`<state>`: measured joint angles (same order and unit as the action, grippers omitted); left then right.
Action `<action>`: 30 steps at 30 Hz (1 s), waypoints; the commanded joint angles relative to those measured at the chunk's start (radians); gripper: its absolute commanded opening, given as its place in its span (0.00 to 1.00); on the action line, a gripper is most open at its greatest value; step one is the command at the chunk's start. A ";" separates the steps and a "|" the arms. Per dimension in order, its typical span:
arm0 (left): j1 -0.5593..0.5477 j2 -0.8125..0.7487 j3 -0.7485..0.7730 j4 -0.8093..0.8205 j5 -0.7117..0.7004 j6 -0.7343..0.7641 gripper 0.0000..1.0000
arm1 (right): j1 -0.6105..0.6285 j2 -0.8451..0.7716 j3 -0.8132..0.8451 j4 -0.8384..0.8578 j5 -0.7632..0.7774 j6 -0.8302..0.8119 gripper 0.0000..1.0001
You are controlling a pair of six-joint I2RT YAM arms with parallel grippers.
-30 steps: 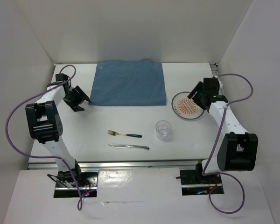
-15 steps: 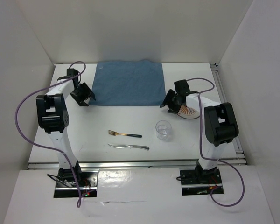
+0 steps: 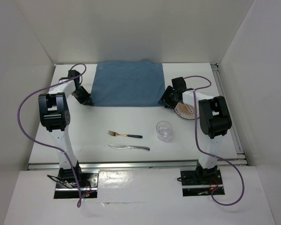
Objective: Set the dinner table for one person
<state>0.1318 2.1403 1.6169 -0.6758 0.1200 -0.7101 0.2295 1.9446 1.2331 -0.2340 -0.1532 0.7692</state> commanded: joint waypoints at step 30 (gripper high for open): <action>-0.003 -0.250 -0.282 0.016 -0.054 0.021 0.00 | 0.057 -0.235 -0.173 -0.036 0.236 -0.062 0.00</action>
<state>0.1272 1.9694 1.3872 -0.6746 0.1001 -0.7063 0.2890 1.7844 1.0950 -0.2409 0.0193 0.7235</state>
